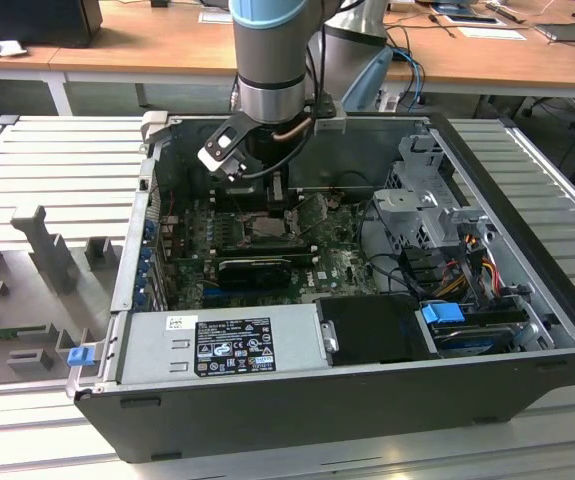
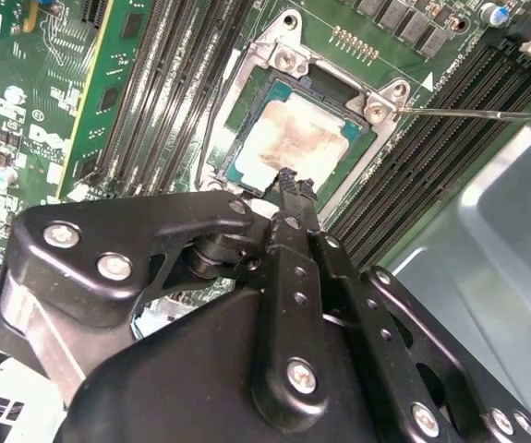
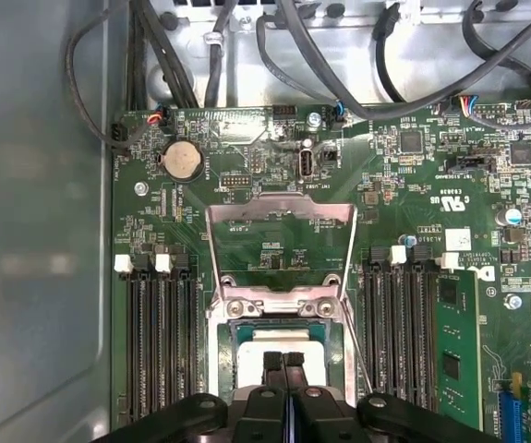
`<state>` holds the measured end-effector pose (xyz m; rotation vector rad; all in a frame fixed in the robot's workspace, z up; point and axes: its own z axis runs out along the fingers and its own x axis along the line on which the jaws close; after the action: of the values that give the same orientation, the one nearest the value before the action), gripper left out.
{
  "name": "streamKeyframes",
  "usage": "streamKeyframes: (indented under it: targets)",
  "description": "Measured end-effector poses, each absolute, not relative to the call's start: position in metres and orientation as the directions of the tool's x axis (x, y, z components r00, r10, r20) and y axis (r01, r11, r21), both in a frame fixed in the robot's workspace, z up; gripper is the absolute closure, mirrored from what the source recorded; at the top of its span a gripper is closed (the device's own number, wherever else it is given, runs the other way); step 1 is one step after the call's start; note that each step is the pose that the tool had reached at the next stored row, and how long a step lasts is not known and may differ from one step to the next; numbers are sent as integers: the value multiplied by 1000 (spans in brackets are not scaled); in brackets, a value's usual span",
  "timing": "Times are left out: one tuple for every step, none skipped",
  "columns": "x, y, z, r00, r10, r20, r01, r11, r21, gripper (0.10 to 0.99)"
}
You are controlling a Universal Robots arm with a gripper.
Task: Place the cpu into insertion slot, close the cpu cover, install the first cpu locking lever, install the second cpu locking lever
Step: 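Close the cpu cover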
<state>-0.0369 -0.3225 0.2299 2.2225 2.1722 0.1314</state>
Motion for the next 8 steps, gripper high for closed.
streamKeyframes:
  targets:
    - [-37, -322, 232, 21, 999, 39, 996, -24, 81, 980]
    - [-37, -322, 233, 21, 999, 39, 996, -24, 81, 980]
    - [-35, -322, 233, 21, 999, 39, 996, -24, 81, 980]
    - [-33, -322, 233, 21, 999, 39, 996, -24, 81, 980]
    - [-32, -322, 234, 21, 999, 40, 996, -24, 81, 980]
    - [-32, -322, 236, 21, 999, 40, 996, -25, 81, 980]
    - [-32, -322, 238, 21, 999, 40, 996, -24, 81, 980]
    - [-29, -322, 238, 21, 999, 41, 996, -25, 81, 980]
